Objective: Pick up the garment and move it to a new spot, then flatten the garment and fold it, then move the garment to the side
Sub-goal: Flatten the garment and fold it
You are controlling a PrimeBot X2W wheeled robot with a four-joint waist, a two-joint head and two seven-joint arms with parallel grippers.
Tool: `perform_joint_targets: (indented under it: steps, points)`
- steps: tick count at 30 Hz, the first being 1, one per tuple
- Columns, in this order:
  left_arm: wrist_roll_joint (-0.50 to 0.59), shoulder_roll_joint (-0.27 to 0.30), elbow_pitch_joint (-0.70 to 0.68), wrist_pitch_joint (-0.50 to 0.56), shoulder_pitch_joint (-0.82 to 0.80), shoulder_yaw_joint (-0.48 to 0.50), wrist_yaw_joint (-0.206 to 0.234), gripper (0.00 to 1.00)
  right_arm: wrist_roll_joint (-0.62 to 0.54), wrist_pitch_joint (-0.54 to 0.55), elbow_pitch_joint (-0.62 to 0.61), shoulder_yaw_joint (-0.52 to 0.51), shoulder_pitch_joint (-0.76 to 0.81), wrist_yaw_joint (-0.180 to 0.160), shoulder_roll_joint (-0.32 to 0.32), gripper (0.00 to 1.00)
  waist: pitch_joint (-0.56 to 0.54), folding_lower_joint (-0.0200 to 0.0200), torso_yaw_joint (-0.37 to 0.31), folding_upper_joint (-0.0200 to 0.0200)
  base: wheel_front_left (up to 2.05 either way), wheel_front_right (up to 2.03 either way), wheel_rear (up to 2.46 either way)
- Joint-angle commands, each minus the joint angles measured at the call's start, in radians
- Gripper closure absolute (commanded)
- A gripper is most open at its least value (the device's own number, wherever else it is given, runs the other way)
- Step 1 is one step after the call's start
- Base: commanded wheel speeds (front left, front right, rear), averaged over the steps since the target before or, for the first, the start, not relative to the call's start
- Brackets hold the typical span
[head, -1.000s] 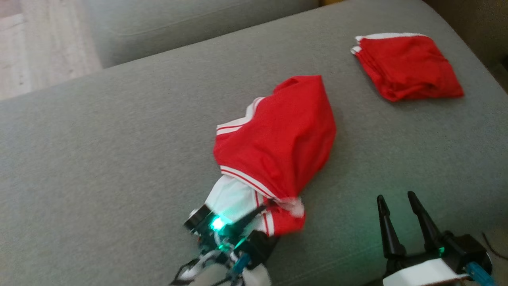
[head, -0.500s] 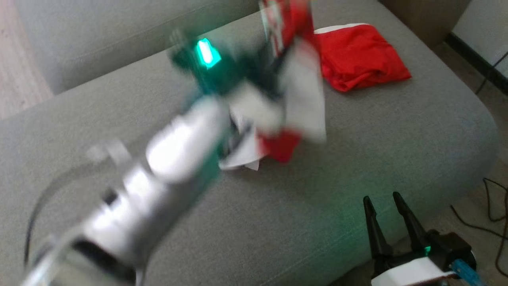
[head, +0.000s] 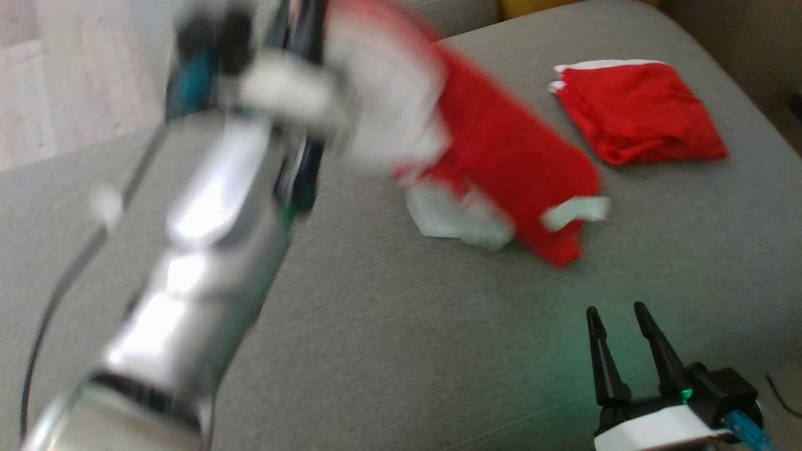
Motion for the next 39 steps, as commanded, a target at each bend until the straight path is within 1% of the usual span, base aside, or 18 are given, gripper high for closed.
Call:
perform_joint_targets:
  steps: [1, 2, 3, 5, 6, 7, 9, 15, 18, 20, 21, 24, 28, 31, 34, 38, 39]
  points:
    - [-0.02, 0.059, 0.023, -0.004, 0.061, 0.032, -0.007, 1.0, -0.003, -0.004, -0.036, 0.019, -0.026, -0.001, -0.006, 0.0, 0.019, 0.0, 0.047, 0.0, 0.0, 0.0, 0.0]
    - [-0.023, 0.07, 0.047, -0.004, 0.1, 0.03, -0.013, 1.0, -0.003, -0.004, -0.037, 0.019, -0.029, -0.001, -0.006, 0.0, 0.028, 0.0, 0.058, 0.0, 0.0, 0.0, 0.0]
    - [-0.023, 0.07, 0.047, -0.004, 0.1, 0.03, -0.013, 1.0, -0.003, -0.004, -0.037, 0.019, -0.029, -0.001, -0.006, 0.0, 0.028, 0.0, 0.058, 0.0, 0.0, 0.0, 0.0]
    - [-0.045, 0.081, 0.073, -0.004, 0.166, 0.047, -0.042, 1.0, -0.002, -0.004, -0.035, 0.021, -0.035, -0.001, -0.006, 0.0, 0.049, 0.0, 0.076, 0.0, 0.0, 0.0, 0.0]
    - [-0.042, 0.091, 0.082, -0.004, 0.189, 0.055, -0.05, 0.59, -0.002, -0.004, -0.034, 0.024, -0.039, -0.001, -0.005, 0.0, 0.06, 0.0, 0.085, 0.0, 0.0, 0.0, 0.0]
    - [-0.028, 0.106, 0.091, -0.004, 0.225, 0.089, -0.051, 0.0, -0.001, -0.004, -0.03, 0.03, -0.049, -0.001, -0.005, 0.0, 0.074, 0.0, 0.095, 0.0, 0.0, 0.0, 0.0]
    - [0.028, 0.121, 0.066, -0.004, 0.262, 0.117, -0.035, 0.0, -0.001, -0.004, -0.029, 0.031, -0.057, -0.001, -0.005, 0.0, 0.083, 0.0, 0.101, 0.0, 0.0, 0.0, 0.0]
    - [0.197, 0.106, -0.056, -0.004, 0.45, 0.203, 0.019, 0.0, 0.0, -0.004, -0.028, 0.03, -0.056, -0.001, -0.02, 0.0, 0.084, 0.0, 0.136, 0.0, 0.0, 0.0, 0.0]
    - [0.28, 0.104, -0.101, -0.004, 0.517, 0.232, 0.042, 0.0, 0.001, -0.004, -0.03, 0.032, -0.055, -0.001, -0.022, 0.0, 0.089, 0.0, 0.146, 0.0, 0.0, 0.0, 0.0]
    - [0.312, 0.098, -0.122, -0.004, 0.55, 0.266, 0.055, 0.0, 0.0, -0.004, -0.03, 0.041, -0.058, -0.001, -0.025, 0.0, 0.095, 0.0, 0.146, 0.0, 0.0, 0.0, 0.0]
    - [0.316, 0.092, -0.124, -0.004, 0.565, 0.282, 0.051, 0.0, 0.0, -0.004, -0.031, 0.045, -0.06, -0.001, -0.026, 0.0, 0.098, 0.0, 0.144, 0.0, 0.0, 0.0, 0.0]
    - [0.327, 0.083, -0.071, -0.004, 0.587, 0.298, 0.022, 0.0, 0.003, -0.004, -0.034, 0.054, -0.068, -0.001, -0.026, 0.0, 0.117, 0.0, 0.133, 0.0, 0.0, 0.0, 0.0]
    - [0.338, 0.085, 0.032, -0.004, 0.555, 0.309, -0.001, 0.0, 0.007, -0.004, -0.034, 0.067, -0.078, -0.001, -0.029, 0.0, 0.15, 0.0, 0.114, 0.0, 0.0, 0.0, 0.0]
    - [0.348, 0.091, 0.104, -0.004, 0.502, 0.316, 0.005, 0.0, 0.011, -0.004, -0.034, 0.072, -0.092, -0.001, -0.03, 0.0, 0.178, 0.0, 0.099, 0.0, 0.0, 0.0, 0.0]
    - [0.354, 0.096, 0.144, -0.004, 0.455, 0.329, 0.013, 0.0, 0.013, -0.004, -0.031, 0.076, -0.105, -0.001, -0.031, 0.0, 0.2, 0.0, 0.089, 0.0, 0.0, 0.0, 0.0]
    - [0.355, 0.104, 0.235, -0.001, 0.41, 0.332, 0.007, 0.0, 0.016, -0.004, -0.025, 0.077, -0.12, -0.001, -0.03, 0.0, 0.218, 0.0, 0.079, 0.0, 0.0, 0.0, 0.0]
    - [0.354, 0.105, 0.263, 0.006, 0.4, 0.33, 0.002, 0.12, 0.016, -0.004, -0.025, 0.077, -0.123, -0.001, -0.03, 0.0, 0.22, 0.0, 0.078, 0.0, 0.0, 0.0, 0.0]
